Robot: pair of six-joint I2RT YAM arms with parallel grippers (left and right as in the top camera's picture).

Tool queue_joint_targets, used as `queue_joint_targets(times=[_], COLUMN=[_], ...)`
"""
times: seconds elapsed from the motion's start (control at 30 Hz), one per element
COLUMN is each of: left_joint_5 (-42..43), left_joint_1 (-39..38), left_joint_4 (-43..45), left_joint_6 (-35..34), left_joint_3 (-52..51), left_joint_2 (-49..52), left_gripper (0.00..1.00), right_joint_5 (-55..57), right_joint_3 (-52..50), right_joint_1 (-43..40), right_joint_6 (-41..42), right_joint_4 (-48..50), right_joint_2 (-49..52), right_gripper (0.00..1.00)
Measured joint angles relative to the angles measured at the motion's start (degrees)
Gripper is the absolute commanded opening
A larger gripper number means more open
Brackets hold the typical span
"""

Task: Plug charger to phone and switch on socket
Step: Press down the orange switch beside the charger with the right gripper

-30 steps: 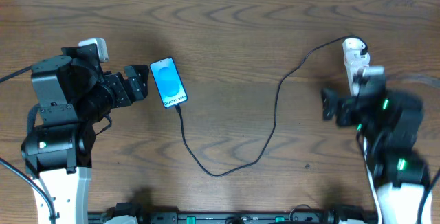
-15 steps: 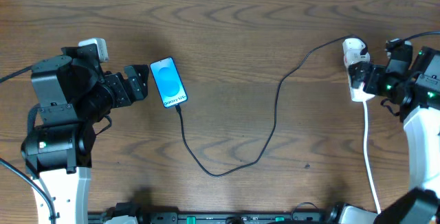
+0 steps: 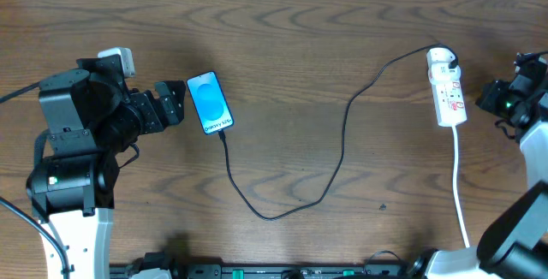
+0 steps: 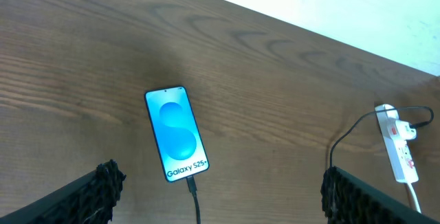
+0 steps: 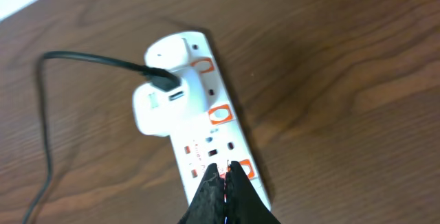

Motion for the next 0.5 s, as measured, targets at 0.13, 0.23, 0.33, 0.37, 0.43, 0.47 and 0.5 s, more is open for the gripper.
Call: queue_joint_targets(times=[0.13, 0.23, 0.33, 0.37, 0.43, 0.47, 0.5], left_joint_5=[0.00, 0.00, 0.00, 0.00, 0.00, 0.00, 0.00], left_joint_1=[0.00, 0.00, 0.00, 0.00, 0.00, 0.00, 0.00], left_joint_4=[-0.04, 0.00, -0.02, 0.00, 0.00, 0.00, -0.02], left_joint_6=[0.00, 0.00, 0.00, 0.00, 0.00, 0.00, 0.00], left_joint_3=[0.00, 0.00, 0.00, 0.00, 0.00, 0.00, 0.00], left_joint_2=[0.00, 0.00, 0.00, 0.00, 0.00, 0.00, 0.00], left_gripper=[0.94, 0.94, 0.94, 0.94, 0.94, 0.94, 0.94], right_joint_5=[-1.53, -2.78, -3.67, -3.82, -3.98, -4.13, -4.15], right_joint_3=[4.48, 8.50, 10.82, 11.15, 11.58, 11.76, 11.85], right_joint_1=[-0.13, -0.13, -0.07, 0.00, 0.42, 0.90, 1.40], right_joint_6=[1.01, 2.32, 2.89, 3.02, 3.30, 3.48, 3.58], right_joint_4=[0.04, 0.11, 0.28, 0.63, 1.66, 2.43, 2.91], right_joint_2=[6.54, 11.10, 13.92, 14.51, 15.65, 16.50, 17.18], right_gripper=[0.01, 0.01, 0.01, 0.01, 0.01, 0.01, 0.01])
